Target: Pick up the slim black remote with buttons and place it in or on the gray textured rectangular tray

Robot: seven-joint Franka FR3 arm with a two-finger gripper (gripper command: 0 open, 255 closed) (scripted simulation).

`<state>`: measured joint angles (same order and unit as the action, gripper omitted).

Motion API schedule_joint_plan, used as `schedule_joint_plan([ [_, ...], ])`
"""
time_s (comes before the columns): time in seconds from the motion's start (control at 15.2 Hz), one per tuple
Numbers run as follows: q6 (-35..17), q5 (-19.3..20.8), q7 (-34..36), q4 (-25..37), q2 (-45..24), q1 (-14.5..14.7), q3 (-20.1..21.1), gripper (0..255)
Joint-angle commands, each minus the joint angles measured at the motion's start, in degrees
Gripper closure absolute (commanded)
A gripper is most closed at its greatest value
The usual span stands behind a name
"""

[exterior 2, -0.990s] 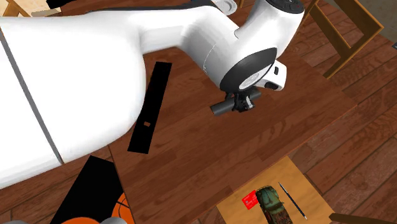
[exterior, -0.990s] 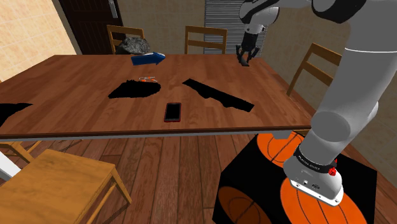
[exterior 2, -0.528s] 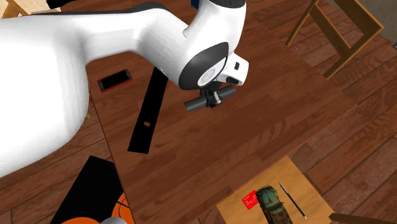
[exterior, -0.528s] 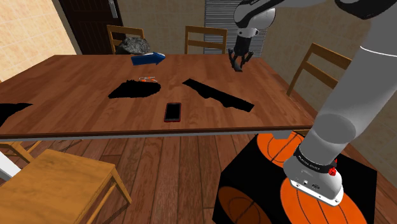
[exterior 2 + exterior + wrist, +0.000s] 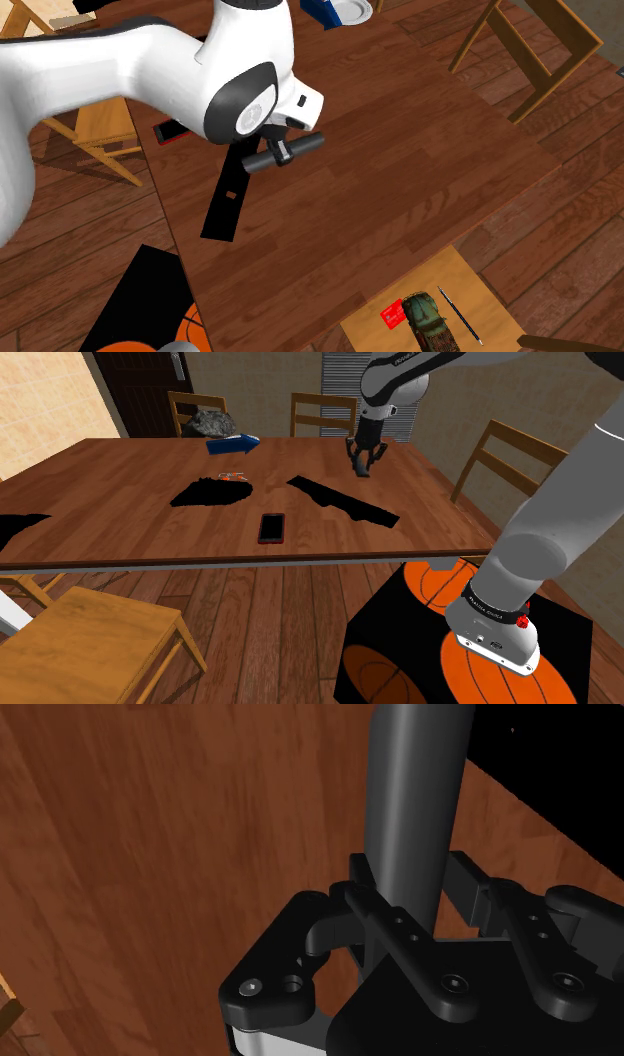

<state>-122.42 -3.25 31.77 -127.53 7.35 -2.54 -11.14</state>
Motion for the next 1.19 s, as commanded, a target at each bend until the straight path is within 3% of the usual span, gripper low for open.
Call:
schedule_joint_plan([
  [0.0,-0.4,0.1,3.3,-1.3,1.1,1.4,1.8,255],
  [0.46,-2.0,-0.3,13.9,-5.7,4.5,5.8,8.2,255],
  [1.12,-10.0,-1.0,13.1,-9.9,0.7,5.9,8.2,255],
])
